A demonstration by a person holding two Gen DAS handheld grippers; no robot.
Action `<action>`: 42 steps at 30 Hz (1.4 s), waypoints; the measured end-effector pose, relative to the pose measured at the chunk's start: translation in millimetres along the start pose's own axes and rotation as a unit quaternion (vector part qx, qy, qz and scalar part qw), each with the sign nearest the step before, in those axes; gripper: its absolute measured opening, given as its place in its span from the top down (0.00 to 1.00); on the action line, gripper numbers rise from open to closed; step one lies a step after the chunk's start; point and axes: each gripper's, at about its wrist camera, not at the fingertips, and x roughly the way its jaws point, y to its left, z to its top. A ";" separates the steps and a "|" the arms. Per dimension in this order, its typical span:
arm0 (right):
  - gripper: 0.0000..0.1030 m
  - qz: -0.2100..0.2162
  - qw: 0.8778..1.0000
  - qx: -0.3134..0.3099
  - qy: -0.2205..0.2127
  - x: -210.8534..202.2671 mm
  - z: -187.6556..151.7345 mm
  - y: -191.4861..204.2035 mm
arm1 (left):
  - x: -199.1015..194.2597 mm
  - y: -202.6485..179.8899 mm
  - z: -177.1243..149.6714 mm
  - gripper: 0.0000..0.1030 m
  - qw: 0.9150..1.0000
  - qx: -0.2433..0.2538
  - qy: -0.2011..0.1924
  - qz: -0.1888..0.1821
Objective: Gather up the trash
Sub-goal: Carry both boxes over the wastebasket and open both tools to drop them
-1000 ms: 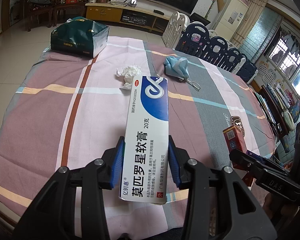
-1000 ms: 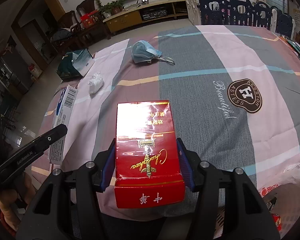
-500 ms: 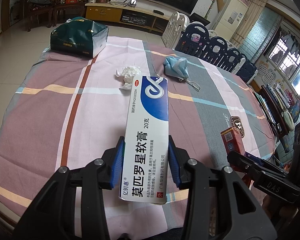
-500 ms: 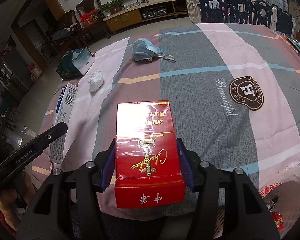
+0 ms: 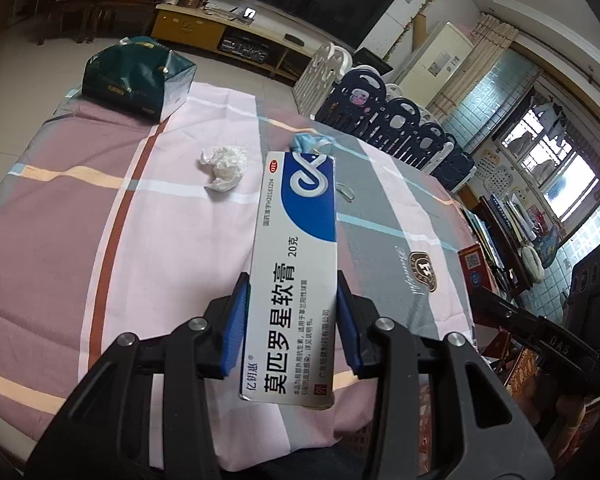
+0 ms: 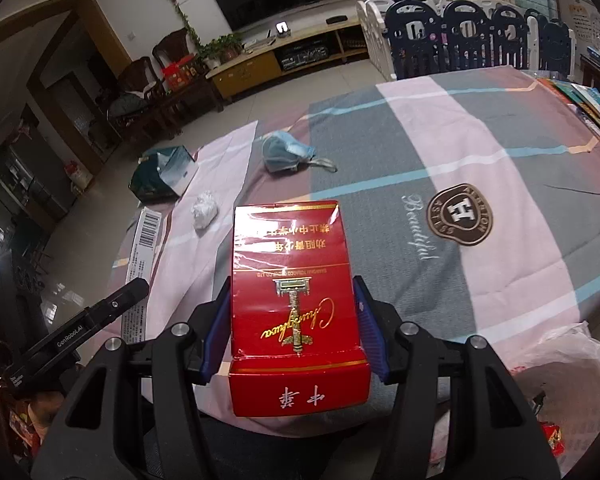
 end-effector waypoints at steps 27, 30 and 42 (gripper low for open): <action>0.28 -0.105 0.966 0.235 -0.005 -163.6 -111.3 -209.9 | 45.9 -259.7 -163.6 0.19 0.926 0.257 0.233 -0.149; 0.28 -0.101 0.966 0.236 0.001 -159.8 -111.7 -209.0 | 41.4 -245.1 -150.2 0.14 0.939 0.226 0.216 -0.143; 0.28 -0.085 0.980 0.180 0.022 -129.6 -88.7 -152.3 | 7.2 -148.3 -86.8 0.13 0.985 0.101 0.126 -0.062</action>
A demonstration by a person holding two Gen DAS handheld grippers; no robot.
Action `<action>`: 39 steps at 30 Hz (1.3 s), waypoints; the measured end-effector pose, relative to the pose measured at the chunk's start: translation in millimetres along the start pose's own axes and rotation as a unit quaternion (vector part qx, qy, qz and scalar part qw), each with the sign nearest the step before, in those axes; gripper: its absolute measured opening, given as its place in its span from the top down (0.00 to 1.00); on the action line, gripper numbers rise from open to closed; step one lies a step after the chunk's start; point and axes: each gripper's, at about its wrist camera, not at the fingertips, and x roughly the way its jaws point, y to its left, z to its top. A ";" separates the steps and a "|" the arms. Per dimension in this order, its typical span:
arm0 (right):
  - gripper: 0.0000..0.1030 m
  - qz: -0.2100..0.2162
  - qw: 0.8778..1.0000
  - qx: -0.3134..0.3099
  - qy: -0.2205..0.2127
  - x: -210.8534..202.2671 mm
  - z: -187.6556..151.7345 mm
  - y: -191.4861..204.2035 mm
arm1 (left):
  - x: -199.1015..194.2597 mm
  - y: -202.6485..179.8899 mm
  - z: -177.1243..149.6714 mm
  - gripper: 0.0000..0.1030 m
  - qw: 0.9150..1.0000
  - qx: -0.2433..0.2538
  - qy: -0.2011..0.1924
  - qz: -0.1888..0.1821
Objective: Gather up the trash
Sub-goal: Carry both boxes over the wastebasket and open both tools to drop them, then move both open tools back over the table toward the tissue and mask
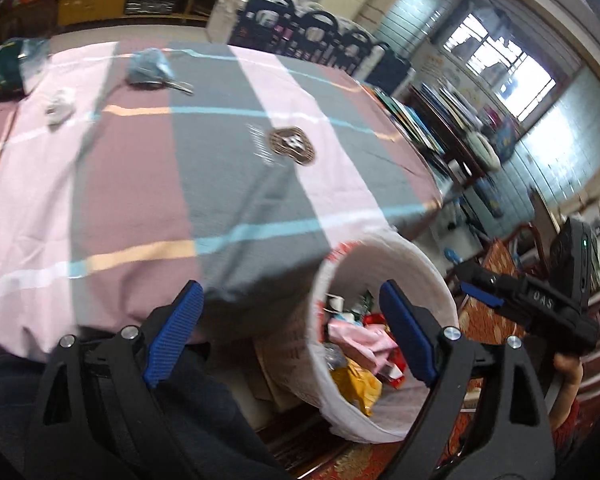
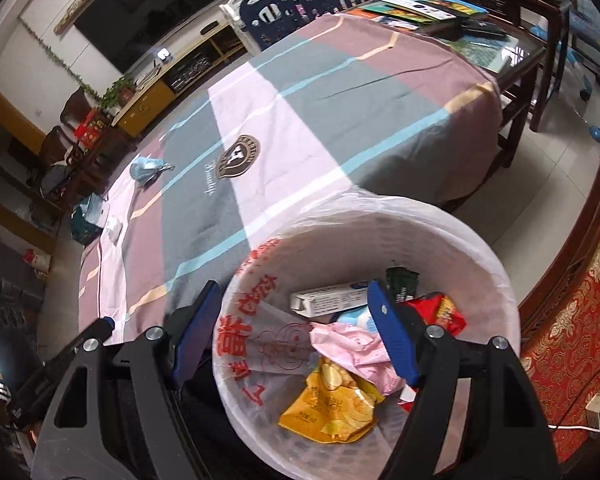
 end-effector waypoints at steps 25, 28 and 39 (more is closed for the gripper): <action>0.28 0.011 0.998 -0.052 0.027 23.7 -8.3 55.9 | -39.2 83.2 7.0 0.13 0.993 -0.082 -0.056 0.067; 0.28 0.011 0.998 -0.052 0.028 24.7 -9.3 56.7 | -39.1 83.1 6.3 0.13 0.993 -0.083 -0.056 0.067; 0.28 0.010 0.998 -0.056 0.029 26.9 -11.0 60.2 | -39.2 88.4 4.4 0.13 0.992 -0.089 -0.059 0.070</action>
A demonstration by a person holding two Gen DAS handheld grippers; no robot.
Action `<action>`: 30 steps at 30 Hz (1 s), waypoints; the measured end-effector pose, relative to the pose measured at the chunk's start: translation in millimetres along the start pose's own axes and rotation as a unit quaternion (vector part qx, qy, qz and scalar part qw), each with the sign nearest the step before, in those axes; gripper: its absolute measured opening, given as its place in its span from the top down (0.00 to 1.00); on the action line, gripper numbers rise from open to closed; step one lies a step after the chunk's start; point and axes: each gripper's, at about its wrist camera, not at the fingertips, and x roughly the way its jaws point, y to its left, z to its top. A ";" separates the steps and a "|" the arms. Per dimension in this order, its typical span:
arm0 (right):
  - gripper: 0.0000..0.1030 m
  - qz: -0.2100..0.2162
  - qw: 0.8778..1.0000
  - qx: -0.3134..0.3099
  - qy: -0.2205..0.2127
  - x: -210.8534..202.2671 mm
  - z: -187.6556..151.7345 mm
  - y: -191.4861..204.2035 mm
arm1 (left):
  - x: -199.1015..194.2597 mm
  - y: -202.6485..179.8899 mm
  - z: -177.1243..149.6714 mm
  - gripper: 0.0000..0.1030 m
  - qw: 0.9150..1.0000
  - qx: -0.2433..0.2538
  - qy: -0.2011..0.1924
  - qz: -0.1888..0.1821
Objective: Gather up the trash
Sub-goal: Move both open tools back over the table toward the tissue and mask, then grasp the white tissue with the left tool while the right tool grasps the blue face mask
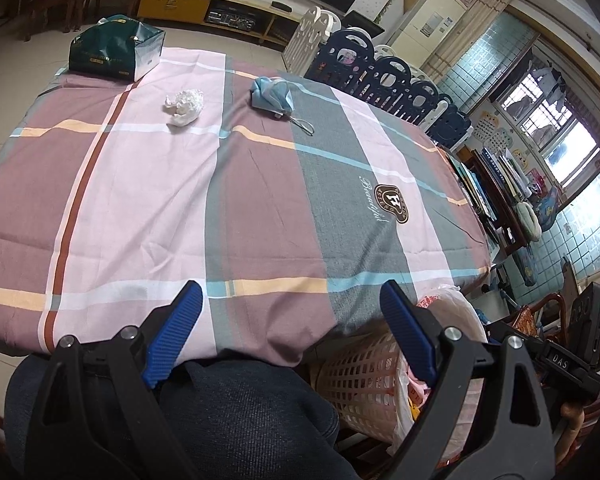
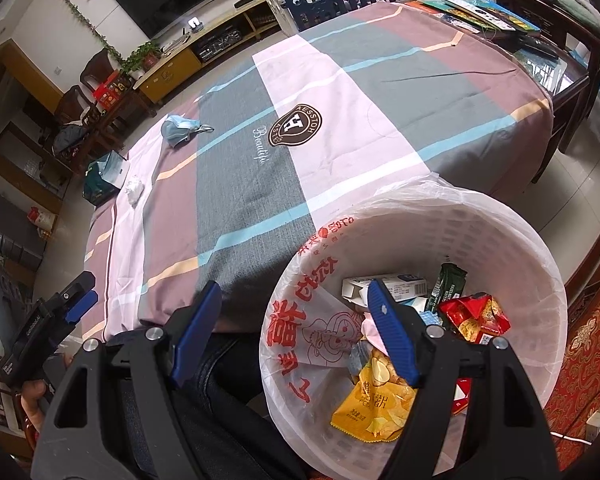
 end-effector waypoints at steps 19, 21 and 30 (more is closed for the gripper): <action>0.28 0.020 0.994 -0.104 -0.013 89.3 85.5 104.9 | 93.2 85.4 158.4 0.34 0.988 -0.015 -0.066 0.136; 0.28 0.023 0.994 -0.109 -0.021 108.8 104.2 115.0 | 119.4 88.1 172.3 0.48 0.989 -0.001 -0.043 0.139; 0.28 0.033 0.975 -0.217 -0.042 244.0 201.1 225.0 | 157.4 92.6 173.8 0.86 0.988 0.042 0.004 0.147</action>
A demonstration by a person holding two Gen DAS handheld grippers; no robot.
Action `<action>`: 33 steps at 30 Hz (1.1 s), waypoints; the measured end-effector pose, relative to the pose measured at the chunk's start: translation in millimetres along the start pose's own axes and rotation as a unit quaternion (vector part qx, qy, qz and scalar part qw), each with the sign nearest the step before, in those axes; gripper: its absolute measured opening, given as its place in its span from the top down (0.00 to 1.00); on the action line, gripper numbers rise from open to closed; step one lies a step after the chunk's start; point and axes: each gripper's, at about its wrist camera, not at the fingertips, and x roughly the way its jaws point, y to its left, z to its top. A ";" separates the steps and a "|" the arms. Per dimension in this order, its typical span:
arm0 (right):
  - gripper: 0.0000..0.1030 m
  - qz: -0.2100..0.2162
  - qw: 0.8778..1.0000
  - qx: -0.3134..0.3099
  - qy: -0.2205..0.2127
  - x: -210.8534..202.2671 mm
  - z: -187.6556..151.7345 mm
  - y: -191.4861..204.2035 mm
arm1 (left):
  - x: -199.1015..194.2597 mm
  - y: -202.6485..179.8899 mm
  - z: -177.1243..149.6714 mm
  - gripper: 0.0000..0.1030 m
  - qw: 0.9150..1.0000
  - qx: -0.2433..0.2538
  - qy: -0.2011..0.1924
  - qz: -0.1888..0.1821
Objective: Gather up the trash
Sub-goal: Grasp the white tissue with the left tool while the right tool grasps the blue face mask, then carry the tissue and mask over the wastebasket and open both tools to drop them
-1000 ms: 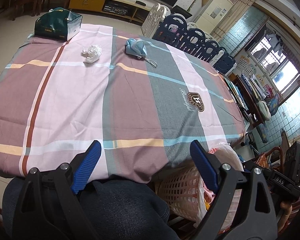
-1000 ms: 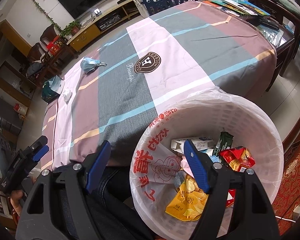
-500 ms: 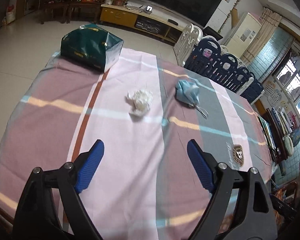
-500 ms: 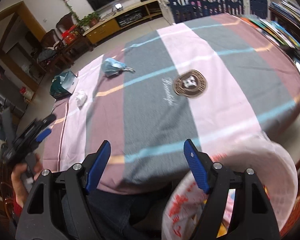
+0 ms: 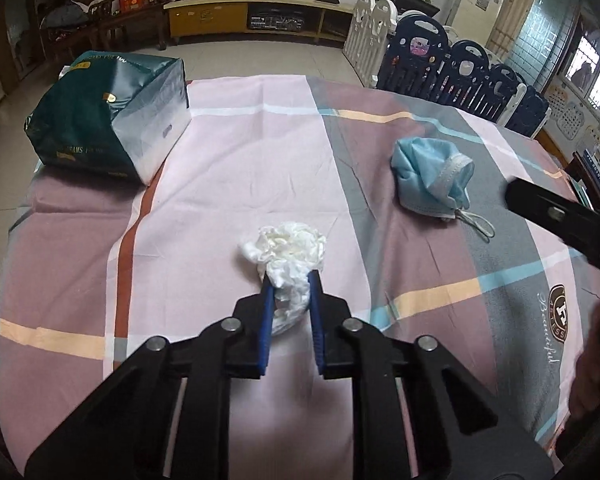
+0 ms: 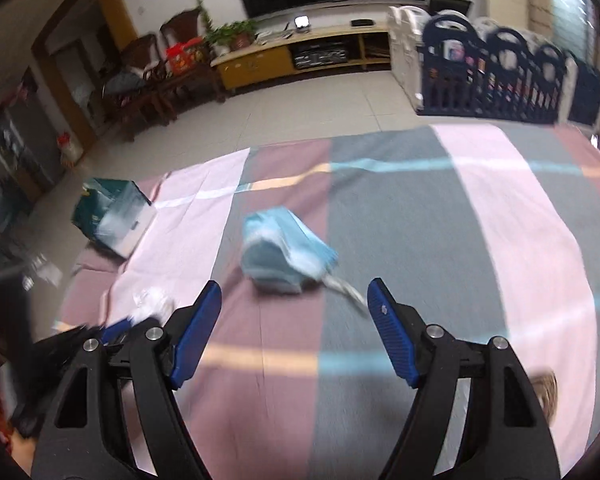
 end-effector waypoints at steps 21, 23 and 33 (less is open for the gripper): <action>0.82 -0.012 0.999 -0.041 -0.009 -114.9 -93.1 0.4 | -156.3 -12.6 -82.3 0.89 0.991 -0.025 -0.134 0.001; 0.82 -0.011 1.000 -0.022 -0.010 -144.6 -118.5 -9.2 | -177.2 -28.3 -105.6 0.89 0.991 -0.011 -0.131 -0.013; 0.82 -0.020 0.997 0.060 -0.053 -274.6 -193.6 -47.0 | -242.0 -105.6 -165.5 0.89 0.989 0.054 -0.112 -0.080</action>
